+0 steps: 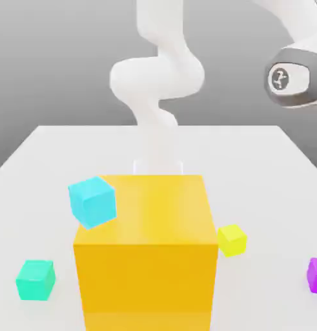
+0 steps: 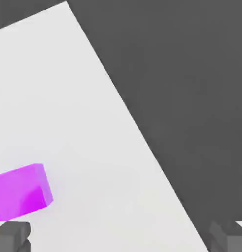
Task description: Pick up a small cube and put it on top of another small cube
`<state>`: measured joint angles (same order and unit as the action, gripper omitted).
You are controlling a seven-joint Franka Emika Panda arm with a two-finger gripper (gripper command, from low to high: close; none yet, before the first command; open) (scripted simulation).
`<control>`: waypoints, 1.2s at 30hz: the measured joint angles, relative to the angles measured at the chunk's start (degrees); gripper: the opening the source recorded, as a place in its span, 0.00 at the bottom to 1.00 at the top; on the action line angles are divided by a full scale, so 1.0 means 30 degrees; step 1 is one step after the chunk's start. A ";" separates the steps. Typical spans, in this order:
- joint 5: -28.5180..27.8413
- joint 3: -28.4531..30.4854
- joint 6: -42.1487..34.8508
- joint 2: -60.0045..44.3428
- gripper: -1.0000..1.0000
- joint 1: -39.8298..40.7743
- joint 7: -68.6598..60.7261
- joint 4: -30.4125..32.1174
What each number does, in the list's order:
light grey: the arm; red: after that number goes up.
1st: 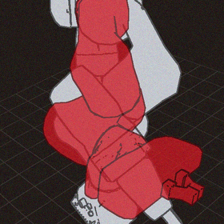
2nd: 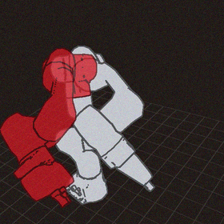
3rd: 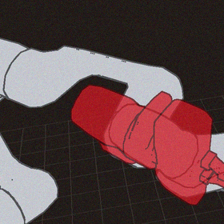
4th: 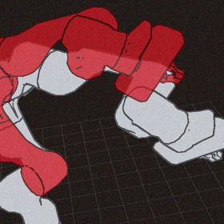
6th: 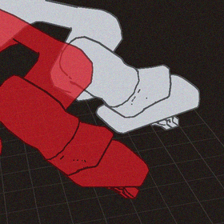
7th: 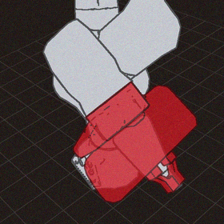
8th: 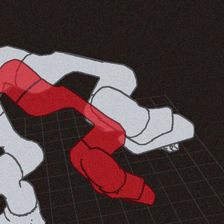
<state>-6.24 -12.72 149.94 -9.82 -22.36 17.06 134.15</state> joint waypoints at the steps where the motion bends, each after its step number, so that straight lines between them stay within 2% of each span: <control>1: -0.0284 -0.0149 0.0214 -0.0715 0.50 -0.0223 -0.0213 0.0024; 4: -0.1218 -0.0401 0.0952 -0.2865 0.50 -0.0983 -0.0660 0.0033; 8: -0.2460 0.0542 0.2871 -0.5639 0.50 -0.1945 0.0006 -0.0480; 9: -0.2651 0.0754 0.3232 -0.6112 0.00 -0.2123 0.0142 -0.0584; 16: -0.2685 0.0742 0.3209 -0.6128 0.00 -0.2116 0.0160 -0.0587; 21: -0.1244 -0.0269 0.1118 -0.3118 0.00 -0.1324 -0.0949 0.0287; 30: 0.1400 -0.0469 0.1074 0.3208 0.00 0.0254 -0.3921 0.6325; 36: 0.3561 0.0521 0.1105 0.7384 0.00 -0.0235 -0.6186 1.0464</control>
<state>4.44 -11.16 153.25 12.33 -23.07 -1.50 165.55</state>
